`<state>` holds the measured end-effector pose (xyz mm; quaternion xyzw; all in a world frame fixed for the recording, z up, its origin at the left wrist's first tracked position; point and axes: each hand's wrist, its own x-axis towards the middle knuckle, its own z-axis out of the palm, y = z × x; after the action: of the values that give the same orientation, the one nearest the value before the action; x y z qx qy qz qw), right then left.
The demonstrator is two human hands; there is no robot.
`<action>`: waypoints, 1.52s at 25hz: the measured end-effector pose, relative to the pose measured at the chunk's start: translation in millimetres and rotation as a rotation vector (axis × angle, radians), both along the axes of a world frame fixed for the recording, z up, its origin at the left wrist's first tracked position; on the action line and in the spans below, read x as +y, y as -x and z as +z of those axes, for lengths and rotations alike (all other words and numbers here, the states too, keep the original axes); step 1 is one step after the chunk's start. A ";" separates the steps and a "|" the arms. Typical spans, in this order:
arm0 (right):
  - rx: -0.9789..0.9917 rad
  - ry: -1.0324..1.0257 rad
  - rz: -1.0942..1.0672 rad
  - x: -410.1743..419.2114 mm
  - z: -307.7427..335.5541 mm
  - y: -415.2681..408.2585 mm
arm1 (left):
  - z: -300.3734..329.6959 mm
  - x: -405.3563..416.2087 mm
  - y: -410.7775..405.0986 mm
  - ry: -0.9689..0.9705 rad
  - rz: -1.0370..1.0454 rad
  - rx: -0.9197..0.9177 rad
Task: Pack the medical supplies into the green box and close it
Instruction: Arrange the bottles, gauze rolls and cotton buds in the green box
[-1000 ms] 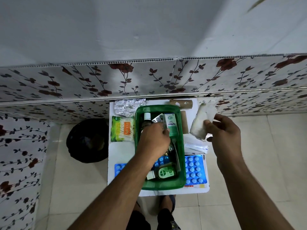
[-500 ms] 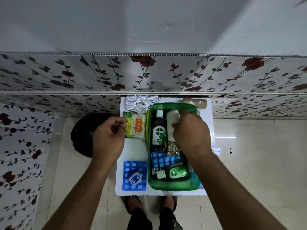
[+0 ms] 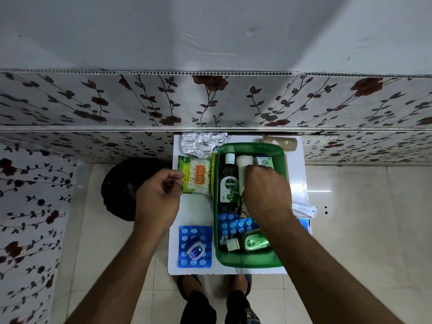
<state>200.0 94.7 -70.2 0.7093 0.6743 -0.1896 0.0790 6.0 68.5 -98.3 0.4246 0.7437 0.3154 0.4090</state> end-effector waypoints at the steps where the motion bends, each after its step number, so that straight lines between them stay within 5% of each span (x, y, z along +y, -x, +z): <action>1: 0.010 0.007 0.002 -1.8 3.5 1.0 | 0.3 -0.8 1.0 0.005 -0.007 0.011; 4: 0.126 -0.180 -0.081 -9.2 28.5 -12.2 | 4.8 -2.6 7.5 0.006 -0.029 0.038; 7: 0.342 -0.386 -0.435 -5.7 48.6 -54.7 | 8.9 3.6 11.5 -0.001 0.006 0.095; 9: 0.374 -0.313 -0.619 1.0 29.9 -85.0 | 6.8 13.4 10.3 0.082 0.038 0.159; 14: 0.411 0.117 -0.664 12.5 -33.4 -106.8 | -16.0 30.0 -6.1 0.340 -0.122 0.225; 22: 0.603 0.169 -0.702 17.9 -35.3 -106.8 | -20.2 32.3 -12.9 0.359 -0.012 0.175; 28: 0.701 0.026 -0.801 2.6 -17.6 -113.7 | 71.7 3.0 -7.0 0.104 0.092 0.044; 31: 0.734 -0.042 -0.852 -6.5 -5.0 -112.0 | 108.4 -18.9 -50.6 0.184 -0.112 -0.107; 38: 0.748 -0.100 -0.859 -12.4 4.7 -116.5 | 61.6 -38.3 -116.3 0.359 -0.537 0.152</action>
<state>316.5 82.2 -65.6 0.8073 0.3155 -0.4106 -0.2829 122.3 30.2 -36.7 0.5490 0.6773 0.0278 0.4890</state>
